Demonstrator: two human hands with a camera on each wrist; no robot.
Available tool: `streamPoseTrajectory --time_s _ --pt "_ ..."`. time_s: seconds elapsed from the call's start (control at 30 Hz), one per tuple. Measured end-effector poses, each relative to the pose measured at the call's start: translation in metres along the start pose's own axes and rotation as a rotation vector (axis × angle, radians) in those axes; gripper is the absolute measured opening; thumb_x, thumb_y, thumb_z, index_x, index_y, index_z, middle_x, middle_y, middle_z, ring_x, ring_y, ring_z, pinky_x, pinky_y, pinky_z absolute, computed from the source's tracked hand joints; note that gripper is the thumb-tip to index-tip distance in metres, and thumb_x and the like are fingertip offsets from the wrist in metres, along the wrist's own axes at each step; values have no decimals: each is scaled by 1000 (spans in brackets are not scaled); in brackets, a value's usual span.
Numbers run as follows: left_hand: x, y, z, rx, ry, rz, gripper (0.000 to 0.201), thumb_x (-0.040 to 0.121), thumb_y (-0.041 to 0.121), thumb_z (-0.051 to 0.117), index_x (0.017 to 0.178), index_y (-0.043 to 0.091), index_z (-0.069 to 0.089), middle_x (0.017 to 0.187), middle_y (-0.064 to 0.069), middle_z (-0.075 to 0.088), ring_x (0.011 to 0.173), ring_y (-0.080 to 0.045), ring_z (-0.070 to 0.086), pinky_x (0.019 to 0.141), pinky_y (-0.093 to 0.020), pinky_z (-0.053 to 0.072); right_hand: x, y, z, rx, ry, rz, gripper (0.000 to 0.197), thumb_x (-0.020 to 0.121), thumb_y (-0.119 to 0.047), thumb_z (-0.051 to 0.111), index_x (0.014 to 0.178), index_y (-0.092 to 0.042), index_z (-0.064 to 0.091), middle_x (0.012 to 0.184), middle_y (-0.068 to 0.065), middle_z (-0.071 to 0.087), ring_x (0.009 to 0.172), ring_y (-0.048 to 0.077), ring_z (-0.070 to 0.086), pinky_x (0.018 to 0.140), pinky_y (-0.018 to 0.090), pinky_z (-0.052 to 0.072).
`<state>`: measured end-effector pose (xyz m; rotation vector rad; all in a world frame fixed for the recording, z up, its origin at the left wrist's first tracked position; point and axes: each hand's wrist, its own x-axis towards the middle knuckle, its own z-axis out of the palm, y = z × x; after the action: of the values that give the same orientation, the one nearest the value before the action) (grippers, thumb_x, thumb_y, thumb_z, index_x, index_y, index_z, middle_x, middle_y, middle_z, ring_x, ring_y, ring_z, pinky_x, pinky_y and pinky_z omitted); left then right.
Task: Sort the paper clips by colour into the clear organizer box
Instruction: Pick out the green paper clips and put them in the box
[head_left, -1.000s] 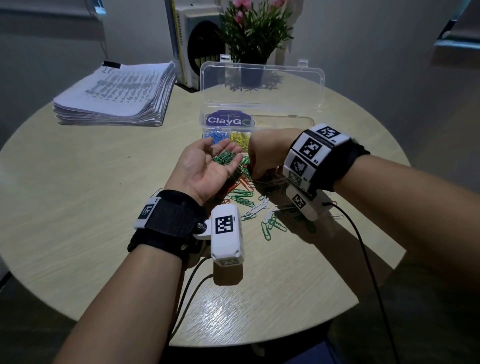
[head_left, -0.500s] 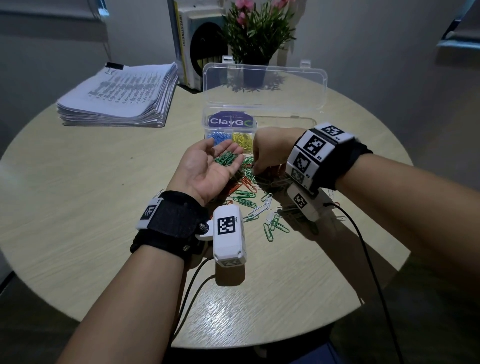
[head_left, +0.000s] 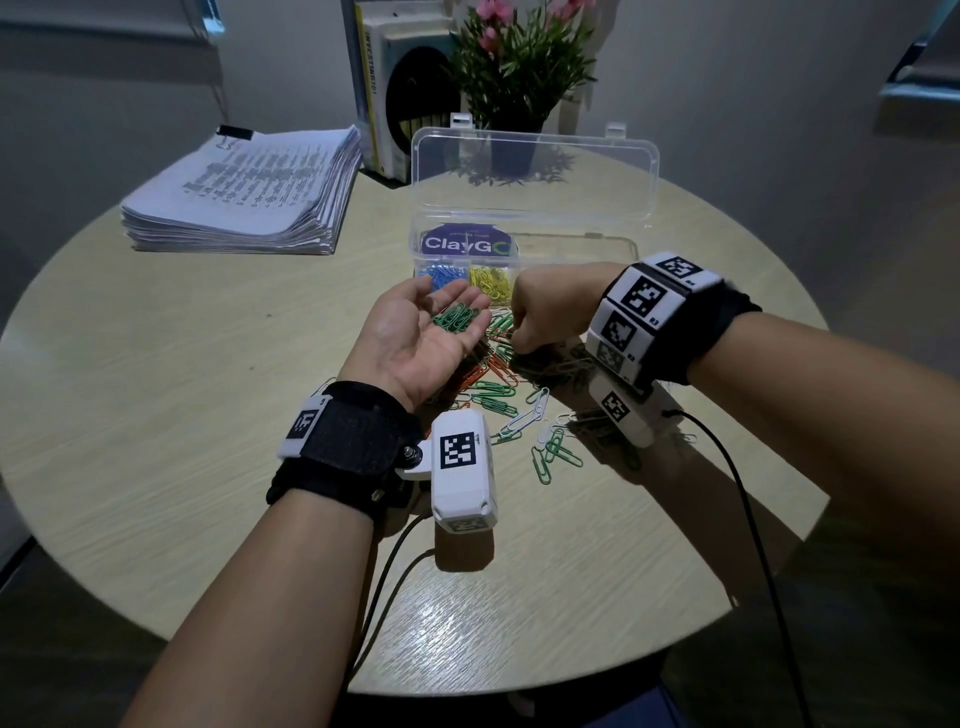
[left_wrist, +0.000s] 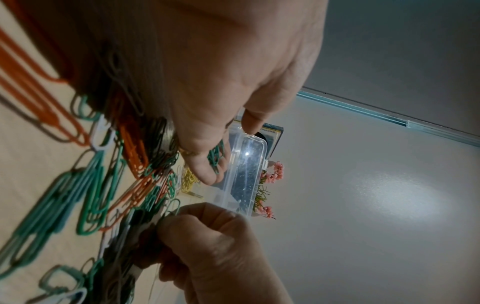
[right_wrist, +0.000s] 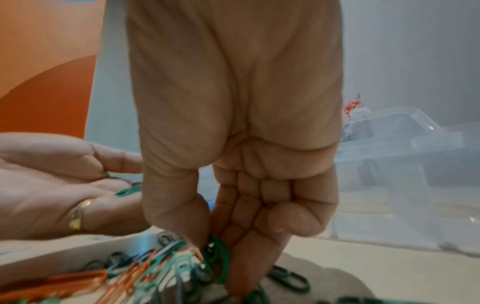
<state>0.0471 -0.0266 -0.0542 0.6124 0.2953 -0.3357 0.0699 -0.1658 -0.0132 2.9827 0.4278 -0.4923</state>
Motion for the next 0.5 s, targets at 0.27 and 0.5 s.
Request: streamPoseTrajectory --time_s 0.27,0.5 --pt "1 0 0 38 3 -16 34 100 21 36 103 -7 55 99 -20 56 96 -29 57 96 -40 42 -4 13 -22 389 52 -27 8 88 -14 62 84 -12 69 65 -4 65 59 8 64 48 16 45" --pt "-1 -4 3 16 -26 -76 36 102 21 32 107 -7 54 102 -23 59 103 -30 57 98 -44 43 -3 -4 -38 579 120 -128 18 88 -7 66 105 -4 69 90 15 72 81 23 71 68 27 60"
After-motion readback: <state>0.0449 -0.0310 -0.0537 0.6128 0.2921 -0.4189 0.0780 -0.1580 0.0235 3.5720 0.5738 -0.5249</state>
